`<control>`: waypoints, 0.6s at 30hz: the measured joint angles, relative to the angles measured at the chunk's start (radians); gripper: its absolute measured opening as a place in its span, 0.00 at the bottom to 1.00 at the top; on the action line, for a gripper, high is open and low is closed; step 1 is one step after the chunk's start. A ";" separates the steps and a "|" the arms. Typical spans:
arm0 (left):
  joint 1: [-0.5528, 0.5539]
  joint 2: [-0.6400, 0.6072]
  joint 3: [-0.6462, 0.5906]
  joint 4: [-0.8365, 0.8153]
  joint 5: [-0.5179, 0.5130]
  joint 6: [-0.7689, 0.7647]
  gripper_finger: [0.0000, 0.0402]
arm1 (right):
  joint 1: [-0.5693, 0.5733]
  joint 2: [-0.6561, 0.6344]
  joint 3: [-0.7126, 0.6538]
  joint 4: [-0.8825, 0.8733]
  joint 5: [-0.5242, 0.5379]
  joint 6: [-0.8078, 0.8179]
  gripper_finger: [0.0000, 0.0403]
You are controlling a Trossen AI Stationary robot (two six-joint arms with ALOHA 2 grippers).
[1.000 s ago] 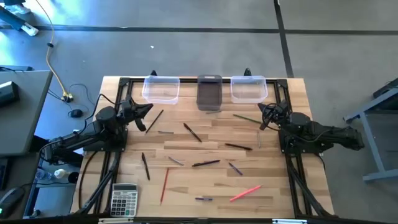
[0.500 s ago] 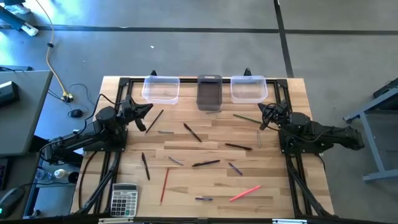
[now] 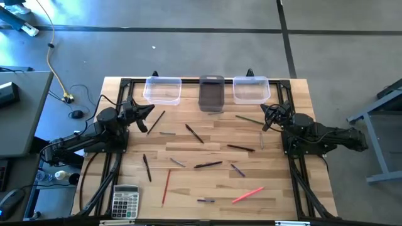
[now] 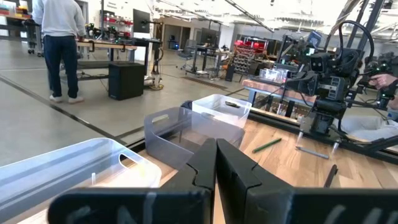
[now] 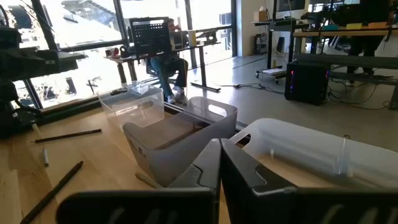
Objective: Sort crayons/erasers/pens/pencils in bins
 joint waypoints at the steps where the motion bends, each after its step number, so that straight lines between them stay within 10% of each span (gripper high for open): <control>1: 0.000 0.000 0.000 0.000 0.000 0.000 0.00 | 0.000 0.000 0.000 0.000 0.000 0.000 0.00; 18: 0.000 0.000 0.000 0.133 0.040 -0.027 0.00 | 0.000 0.000 0.000 0.000 0.000 0.000 0.00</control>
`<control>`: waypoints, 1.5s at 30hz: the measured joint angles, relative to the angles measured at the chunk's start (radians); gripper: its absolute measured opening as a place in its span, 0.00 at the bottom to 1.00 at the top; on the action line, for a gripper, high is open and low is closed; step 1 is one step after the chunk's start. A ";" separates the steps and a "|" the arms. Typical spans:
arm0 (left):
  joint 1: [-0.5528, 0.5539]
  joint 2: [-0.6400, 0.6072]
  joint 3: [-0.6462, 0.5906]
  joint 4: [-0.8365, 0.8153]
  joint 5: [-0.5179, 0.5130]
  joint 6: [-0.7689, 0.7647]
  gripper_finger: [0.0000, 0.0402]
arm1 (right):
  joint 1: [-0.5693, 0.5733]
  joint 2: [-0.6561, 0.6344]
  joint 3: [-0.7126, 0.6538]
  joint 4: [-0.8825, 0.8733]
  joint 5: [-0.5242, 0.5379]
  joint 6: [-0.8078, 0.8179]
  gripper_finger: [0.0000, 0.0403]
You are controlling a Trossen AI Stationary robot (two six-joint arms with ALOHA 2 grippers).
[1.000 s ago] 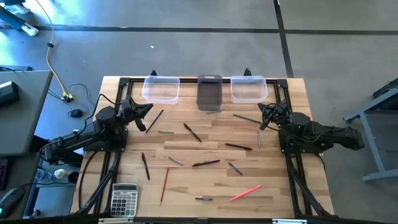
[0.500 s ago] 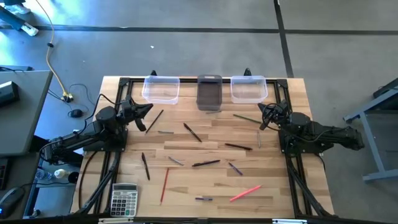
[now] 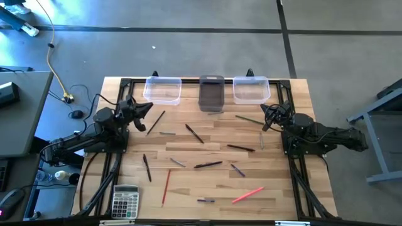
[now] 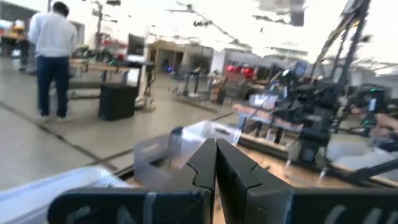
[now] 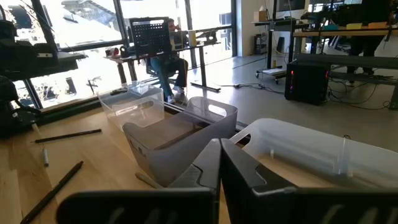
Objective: Sort crayons/erasers/pens/pencils in bins
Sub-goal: Put the gray crayon into the black bin
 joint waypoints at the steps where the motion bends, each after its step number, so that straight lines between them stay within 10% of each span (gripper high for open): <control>1: 0.001 0.000 0.000 0.018 0.036 0.001 0.00 | 0.000 0.000 0.000 0.000 0.000 0.000 0.00; 12: -0.007 0.178 0.128 -0.060 0.182 0.050 0.00 | 0.000 0.000 0.000 0.000 0.000 0.000 0.00; 45: -0.372 1.061 0.786 -0.839 -0.087 0.184 0.00 | 0.000 0.000 0.000 0.000 0.000 0.000 0.00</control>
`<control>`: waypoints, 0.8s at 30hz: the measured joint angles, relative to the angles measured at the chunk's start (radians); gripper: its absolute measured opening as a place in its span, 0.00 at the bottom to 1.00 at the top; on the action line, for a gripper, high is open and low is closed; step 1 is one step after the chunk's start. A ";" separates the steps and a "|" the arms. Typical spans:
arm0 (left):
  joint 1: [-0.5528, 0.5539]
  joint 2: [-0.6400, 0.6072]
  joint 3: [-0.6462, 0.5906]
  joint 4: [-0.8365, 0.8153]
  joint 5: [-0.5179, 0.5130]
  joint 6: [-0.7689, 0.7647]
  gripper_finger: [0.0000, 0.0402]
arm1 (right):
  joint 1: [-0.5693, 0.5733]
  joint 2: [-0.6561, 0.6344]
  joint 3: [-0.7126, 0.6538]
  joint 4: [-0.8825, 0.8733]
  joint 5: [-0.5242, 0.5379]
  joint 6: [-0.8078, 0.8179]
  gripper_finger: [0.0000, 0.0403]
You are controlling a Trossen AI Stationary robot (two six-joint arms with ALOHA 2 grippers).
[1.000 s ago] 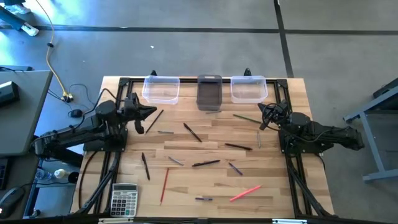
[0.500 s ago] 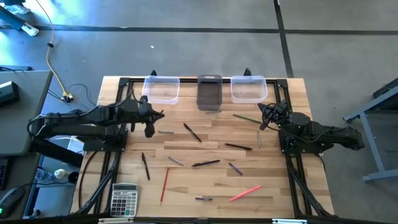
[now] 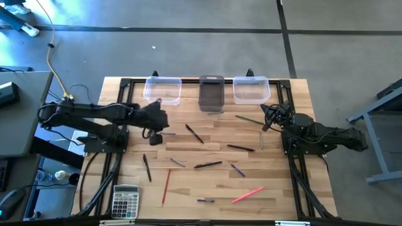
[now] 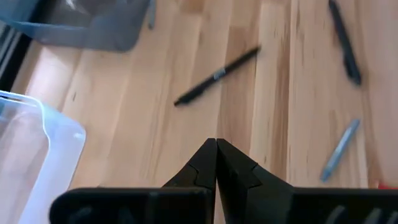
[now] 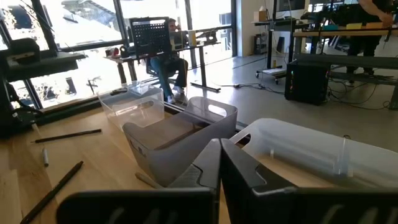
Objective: Sort crayons/erasers/pens/pencils in bins
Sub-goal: Put the gray crayon into the black bin
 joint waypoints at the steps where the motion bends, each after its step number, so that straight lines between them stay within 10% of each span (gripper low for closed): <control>1: -0.005 0.028 0.020 -0.026 0.001 0.021 0.00 | 0.000 0.000 0.000 0.000 0.000 0.000 0.00; 13: -0.016 0.322 0.093 -0.097 0.016 0.141 0.02 | 0.000 0.000 0.000 0.000 0.000 0.000 0.00; 24: 0.033 0.523 0.093 -0.044 0.050 0.142 0.23 | 0.000 0.000 0.000 -0.002 0.000 0.000 0.00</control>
